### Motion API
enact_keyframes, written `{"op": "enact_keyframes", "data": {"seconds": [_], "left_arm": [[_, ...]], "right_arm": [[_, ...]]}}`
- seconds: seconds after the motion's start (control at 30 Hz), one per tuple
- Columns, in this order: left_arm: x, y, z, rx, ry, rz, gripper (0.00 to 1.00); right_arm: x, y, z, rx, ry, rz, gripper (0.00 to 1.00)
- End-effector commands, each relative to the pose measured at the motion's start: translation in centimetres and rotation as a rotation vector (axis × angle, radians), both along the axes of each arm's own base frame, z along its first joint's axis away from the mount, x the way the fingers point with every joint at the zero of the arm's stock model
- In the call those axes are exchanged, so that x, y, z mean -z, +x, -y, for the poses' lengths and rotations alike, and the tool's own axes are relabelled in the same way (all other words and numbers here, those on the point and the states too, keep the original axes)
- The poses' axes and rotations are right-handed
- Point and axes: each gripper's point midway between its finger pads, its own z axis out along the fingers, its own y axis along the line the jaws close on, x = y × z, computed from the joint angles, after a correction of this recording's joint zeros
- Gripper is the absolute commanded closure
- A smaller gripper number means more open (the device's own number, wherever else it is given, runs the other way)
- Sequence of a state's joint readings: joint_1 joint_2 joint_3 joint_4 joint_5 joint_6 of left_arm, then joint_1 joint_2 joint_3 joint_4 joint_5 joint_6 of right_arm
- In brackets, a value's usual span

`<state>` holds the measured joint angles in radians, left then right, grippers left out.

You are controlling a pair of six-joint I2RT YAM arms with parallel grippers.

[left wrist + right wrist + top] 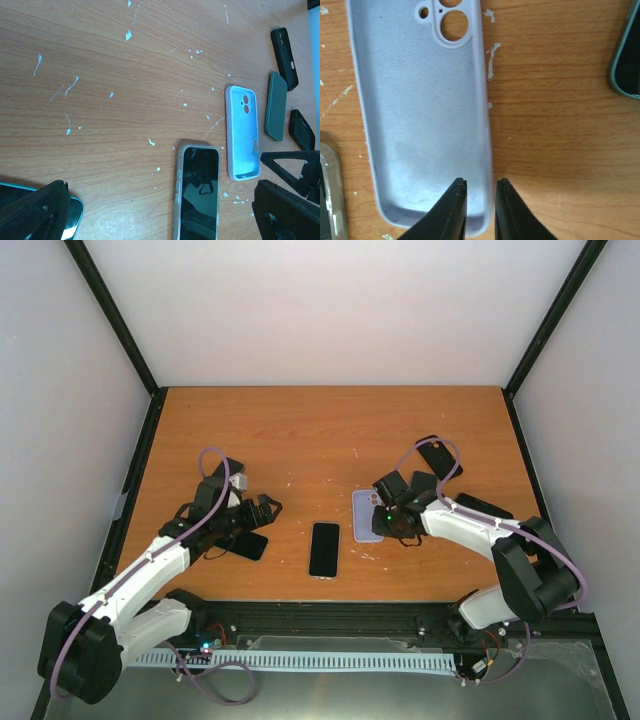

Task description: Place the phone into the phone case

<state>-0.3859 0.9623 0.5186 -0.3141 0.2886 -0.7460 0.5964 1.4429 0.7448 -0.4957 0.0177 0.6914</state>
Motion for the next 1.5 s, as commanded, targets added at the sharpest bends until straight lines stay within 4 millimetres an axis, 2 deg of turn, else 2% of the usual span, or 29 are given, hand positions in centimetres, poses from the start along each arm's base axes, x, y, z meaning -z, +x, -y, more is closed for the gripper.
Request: {"op": "enact_keyframes", "data": {"seconds": [0.0, 0.1, 0.2, 0.4, 0.67, 0.87, 1.27, 1.47], "left_arm": [[-0.7, 0.5, 0.0, -0.002, -0.006, 0.021, 0.01], [-0.7, 0.3, -0.1, -0.004, -0.006, 0.021, 0.01], [-1.0, 0.2, -0.1, -0.005, -0.011, 0.029, 0.01], [-1.5, 0.0, -0.1, 0.006, -0.007, 0.034, 0.00], [-1.3, -0.2, -0.1, 0.012, -0.006, 0.030, 0.00], [-1.9, -0.1, -0.1, 0.014, -0.006, 0.041, 0.01], [-1.7, -0.1, -0.1, 0.014, -0.004, 0.037, 0.01], [-1.6, -0.2, -0.1, 0.014, -0.004, 0.037, 0.01]], "right_arm": [[-0.5, 0.2, 1.0, 0.041, -0.048, 0.021, 0.79], [-1.3, 1.2, 2.2, 0.064, -0.118, 0.063, 0.66], [-1.9, 2.5, 4.4, 0.111, -0.195, 0.106, 0.55], [-2.1, 5.0, 8.2, 0.203, -0.231, 0.133, 0.27], [-2.5, 9.0, 9.9, 0.252, -0.216, 0.171, 0.00], [-1.6, 10.9, 12.0, 0.282, -0.249, 0.136, 0.00], [1.6, 11.9, 12.0, 0.216, -0.158, 0.079, 0.00], [2.8, 11.4, 11.8, 0.178, -0.164, 0.039, 0.06]]}}
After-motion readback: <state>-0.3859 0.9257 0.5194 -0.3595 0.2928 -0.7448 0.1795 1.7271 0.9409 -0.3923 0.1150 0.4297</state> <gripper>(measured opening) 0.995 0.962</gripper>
